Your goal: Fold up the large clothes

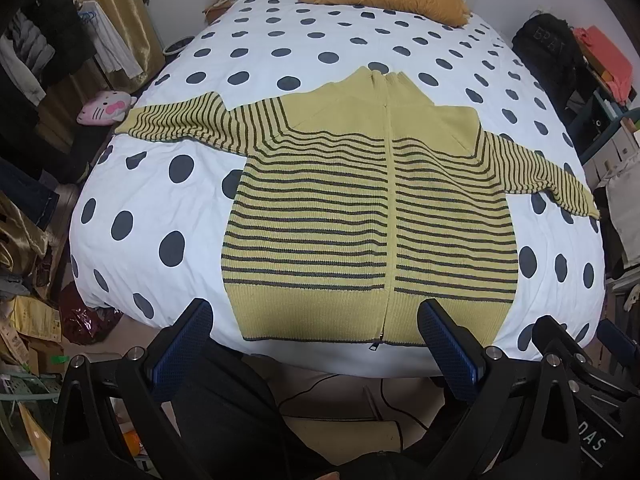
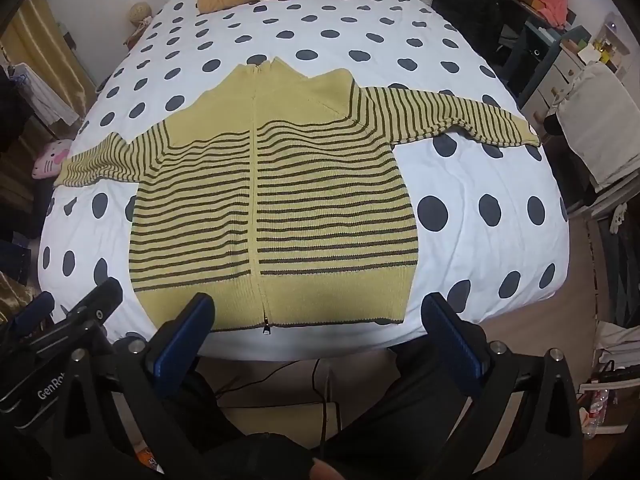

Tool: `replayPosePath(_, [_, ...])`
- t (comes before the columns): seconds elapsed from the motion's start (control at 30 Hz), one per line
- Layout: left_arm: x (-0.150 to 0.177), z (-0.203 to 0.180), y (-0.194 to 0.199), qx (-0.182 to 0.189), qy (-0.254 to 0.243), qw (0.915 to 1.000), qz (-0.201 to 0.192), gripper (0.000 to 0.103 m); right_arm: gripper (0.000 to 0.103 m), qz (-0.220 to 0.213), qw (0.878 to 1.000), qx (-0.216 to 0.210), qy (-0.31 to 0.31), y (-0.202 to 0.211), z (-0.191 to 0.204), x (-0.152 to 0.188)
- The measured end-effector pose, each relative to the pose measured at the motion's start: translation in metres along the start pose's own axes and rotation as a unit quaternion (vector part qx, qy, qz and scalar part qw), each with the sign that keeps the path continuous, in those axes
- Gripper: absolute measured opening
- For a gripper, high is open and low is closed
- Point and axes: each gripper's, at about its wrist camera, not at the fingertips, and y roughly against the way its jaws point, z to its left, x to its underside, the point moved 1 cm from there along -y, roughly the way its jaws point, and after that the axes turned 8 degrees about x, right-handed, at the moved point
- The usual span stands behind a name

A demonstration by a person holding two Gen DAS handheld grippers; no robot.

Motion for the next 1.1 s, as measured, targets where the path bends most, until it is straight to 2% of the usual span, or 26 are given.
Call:
replayPosePath(0.07, [0.000,0.000,0.000,-0.002,0.000,1.0000,0.000,0.102,0.102,-0.005,1.000,0.012,0.007,0.001,0.003,0.000])
replayPosePath(0.57, [0.000,0.008,0.003,-0.003,0.007,0.9999,-0.008,0.102,0.102,-0.002,1.000,-0.011,0.004,0.001,0.006,0.001])
replayPosePath(0.87, [-0.003,0.021,0.001,-0.004,0.013,0.9998,-0.011,0.102,0.102,0.005,1.000,0.004,0.003,-0.002,0.016,-0.001])
replayPosePath(1.1, [-0.003,0.021,0.001,-0.004,0.013,0.9998,-0.014,0.102,0.102,0.009,1.000,-0.002,0.004,-0.003,0.019,0.000])
